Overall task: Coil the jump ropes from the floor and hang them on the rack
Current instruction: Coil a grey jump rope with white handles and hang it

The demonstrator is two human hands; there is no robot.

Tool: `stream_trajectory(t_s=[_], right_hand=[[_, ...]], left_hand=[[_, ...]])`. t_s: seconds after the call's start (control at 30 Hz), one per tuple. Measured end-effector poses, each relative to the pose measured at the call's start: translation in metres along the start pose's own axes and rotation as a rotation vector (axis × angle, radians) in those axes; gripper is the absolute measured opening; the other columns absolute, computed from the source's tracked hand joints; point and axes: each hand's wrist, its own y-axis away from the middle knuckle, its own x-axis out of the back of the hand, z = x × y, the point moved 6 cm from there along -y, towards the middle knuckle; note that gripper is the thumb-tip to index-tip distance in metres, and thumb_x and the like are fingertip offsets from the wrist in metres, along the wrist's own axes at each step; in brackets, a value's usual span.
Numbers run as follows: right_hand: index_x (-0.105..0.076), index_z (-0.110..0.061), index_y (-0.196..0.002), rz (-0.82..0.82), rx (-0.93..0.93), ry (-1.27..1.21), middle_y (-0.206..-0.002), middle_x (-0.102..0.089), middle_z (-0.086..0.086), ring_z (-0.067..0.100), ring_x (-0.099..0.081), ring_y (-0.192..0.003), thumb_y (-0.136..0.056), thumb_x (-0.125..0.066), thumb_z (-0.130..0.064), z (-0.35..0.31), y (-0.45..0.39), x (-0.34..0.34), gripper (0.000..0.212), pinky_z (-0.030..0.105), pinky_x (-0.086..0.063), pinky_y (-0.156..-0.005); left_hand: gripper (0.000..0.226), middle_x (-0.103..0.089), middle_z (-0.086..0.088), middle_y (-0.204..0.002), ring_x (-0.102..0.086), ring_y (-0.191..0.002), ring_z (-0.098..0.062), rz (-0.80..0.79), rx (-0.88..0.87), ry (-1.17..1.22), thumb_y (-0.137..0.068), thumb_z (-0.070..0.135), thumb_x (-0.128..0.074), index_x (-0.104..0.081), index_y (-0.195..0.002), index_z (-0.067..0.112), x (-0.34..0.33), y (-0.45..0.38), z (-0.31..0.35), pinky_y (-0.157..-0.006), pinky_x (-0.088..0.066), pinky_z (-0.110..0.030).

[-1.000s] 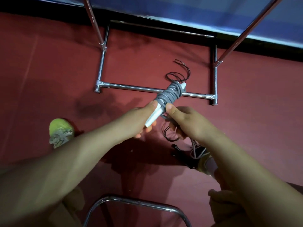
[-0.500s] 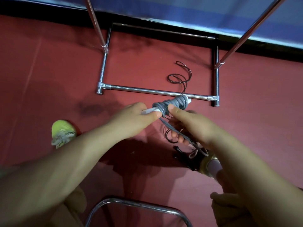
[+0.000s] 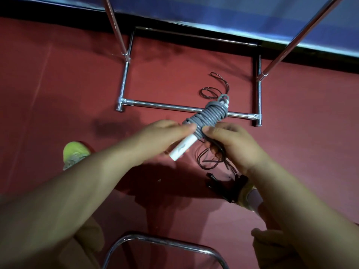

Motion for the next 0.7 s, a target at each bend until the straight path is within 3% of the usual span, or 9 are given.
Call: stream_trajectory(t_s=[0.1, 0.23, 0.3, 0.4, 0.47, 0.57, 0.7], right_hand=[[-0.064, -0.013, -0.069, -0.103, 0.045, -0.076, -0.064, -0.055, 0.011, 0.017, -0.046, -0.052, -0.075, -0.063, -0.025, -0.005, 0.002, -0.003, 0.014, 0.024, -0.034, -0.046], [-0.073, -0.015, -0.071, -0.318, 0.171, -0.256, -0.067, -0.065, 0.0, 0.005, -0.058, -0.059, -0.079, -0.054, -0.006, -0.024, 0.01, -0.011, 0.022, 0.015, -0.046, -0.058], [-0.073, -0.015, -0.07, -0.321, 0.168, -0.245, -0.068, -0.065, 0.0, 0.005, -0.058, -0.058, -0.078, -0.055, -0.005, -0.025, 0.01, -0.009, 0.022, 0.015, -0.046, -0.058], [-0.07, -0.011, -0.075, -0.272, 0.032, -0.159, -0.072, -0.063, 0.005, 0.008, -0.055, -0.054, -0.076, -0.066, -0.013, -0.015, 0.007, -0.005, 0.004, 0.018, -0.047, -0.052], [-0.067, -0.006, -0.082, -0.22, -0.078, -0.081, -0.074, -0.064, 0.007, 0.01, -0.058, -0.054, -0.077, -0.073, -0.021, -0.005, 0.005, -0.001, 0.017, 0.02, -0.049, -0.051], [-0.065, 0.0, -0.094, -0.137, -0.152, 0.034, -0.069, -0.064, 0.004, 0.011, -0.059, -0.053, -0.085, -0.064, -0.028, 0.001, 0.006, 0.003, 0.029, 0.023, -0.05, -0.053], [-0.057, -0.006, -0.068, -0.03, -0.136, 0.245, -0.056, -0.052, 0.012, 0.019, -0.044, -0.045, -0.087, -0.064, -0.039, -0.003, 0.007, 0.008, 0.038, 0.025, -0.035, -0.048]], left_hand=[[0.064, -0.072, -0.014, -0.09, -0.069, -0.075, -0.025, -0.276, 0.187, 0.233, -0.078, 0.064, -0.033, -0.067, -0.096, 0.012, -0.011, 0.005, -0.002, -0.072, -0.051, -0.039], [0.072, -0.07, -0.019, -0.093, -0.067, -0.071, -0.025, -0.463, 0.172, 0.398, -0.073, 0.06, -0.033, -0.067, -0.101, 0.003, -0.013, 0.011, 0.003, -0.059, -0.054, -0.035], [0.065, -0.069, -0.017, -0.085, -0.064, -0.065, -0.023, -0.467, 0.15, 0.402, -0.076, 0.055, -0.038, -0.07, -0.095, 0.003, -0.012, 0.011, 0.003, -0.053, -0.053, -0.032], [0.059, -0.062, -0.007, -0.071, -0.056, -0.055, -0.016, -0.415, 0.146, 0.368, -0.087, 0.055, -0.037, -0.071, -0.086, 0.007, -0.012, 0.008, 0.0, -0.05, -0.05, -0.028], [0.062, -0.057, -0.003, -0.065, -0.049, -0.051, -0.013, -0.348, 0.158, 0.329, -0.094, 0.054, -0.027, -0.066, -0.087, 0.007, -0.014, 0.005, -0.004, -0.049, -0.047, -0.025], [0.063, -0.056, -0.002, -0.063, -0.047, -0.049, -0.012, -0.291, 0.165, 0.302, -0.097, 0.054, -0.023, -0.063, -0.088, 0.007, -0.016, 0.001, -0.007, -0.05, -0.044, -0.025], [0.061, -0.056, 0.001, -0.062, -0.046, -0.049, -0.011, -0.184, 0.116, 0.215, -0.098, 0.053, -0.025, -0.065, -0.088, 0.008, -0.012, -0.003, -0.008, -0.054, -0.044, -0.026]])
